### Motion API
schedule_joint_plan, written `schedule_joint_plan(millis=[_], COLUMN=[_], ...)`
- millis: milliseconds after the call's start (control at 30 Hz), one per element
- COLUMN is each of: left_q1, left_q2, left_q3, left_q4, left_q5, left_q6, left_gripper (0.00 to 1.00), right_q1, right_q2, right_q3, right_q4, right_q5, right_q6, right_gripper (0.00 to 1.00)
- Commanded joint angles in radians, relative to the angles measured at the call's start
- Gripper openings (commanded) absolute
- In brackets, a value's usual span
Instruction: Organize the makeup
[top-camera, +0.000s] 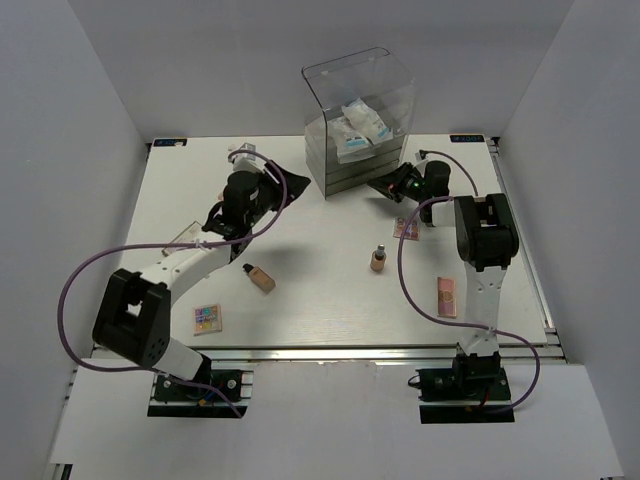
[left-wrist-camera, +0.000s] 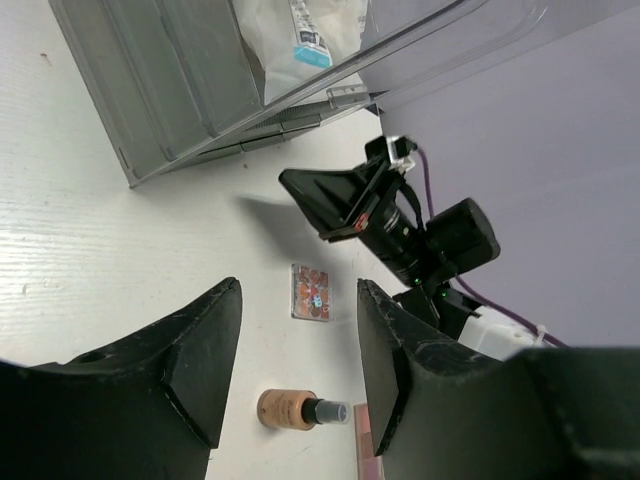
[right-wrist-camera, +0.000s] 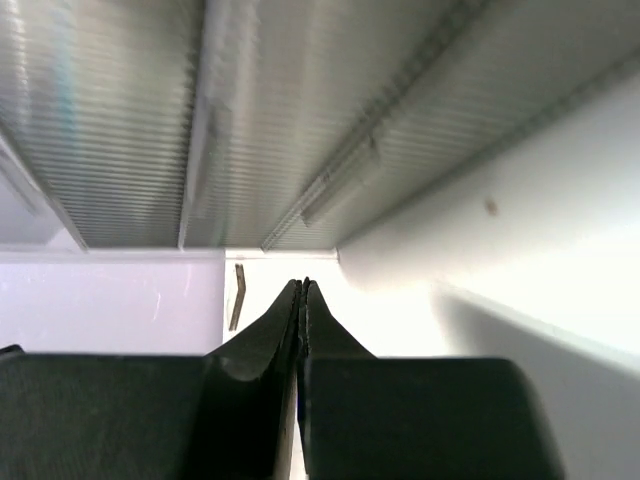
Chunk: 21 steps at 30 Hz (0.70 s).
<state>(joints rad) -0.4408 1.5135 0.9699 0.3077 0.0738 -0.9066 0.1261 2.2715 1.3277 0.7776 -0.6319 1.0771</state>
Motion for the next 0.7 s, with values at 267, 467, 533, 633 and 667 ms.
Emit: schedule_joint_plan(millis=[267, 467, 533, 633, 667], left_q1=[-0.003, -0.004, -0.003, -0.004, -0.004], left_q2=[-0.191, -0.194, -0.188, -0.173, -0.167], left_q3=[-0.14, -0.146, -0.137, -0.123, -0.113], left_q4=[-0.056, -0.067, -0.071, -0.079, -0.085], left_q5=[-0.103, -0.117, -0.118, -0.117, -0.117], left_q6=[0.009, 0.005, 0.005, 0.006, 0.008], left_gripper=[0.62, 0.62, 0.62, 0.62, 0.62], right_q1=[-0.005, -0.002, 0.001, 0.003, 0.004], right_q2=[-0.049, 0.002, 0.02, 0.045, 0.052], right_q3=[0.04, 0.111, 0.131, 0.151, 0.163], right_q4=[0.083, 0.074, 0.074, 0.065, 0.065], right_q5=[-0.019, -0.008, -0.006, 0.0, 0.001], right_q6=[0.027, 0.047, 0.055, 0.064, 0.064], right_gripper=[0.45, 0.51, 0.5, 0.49, 0.48])
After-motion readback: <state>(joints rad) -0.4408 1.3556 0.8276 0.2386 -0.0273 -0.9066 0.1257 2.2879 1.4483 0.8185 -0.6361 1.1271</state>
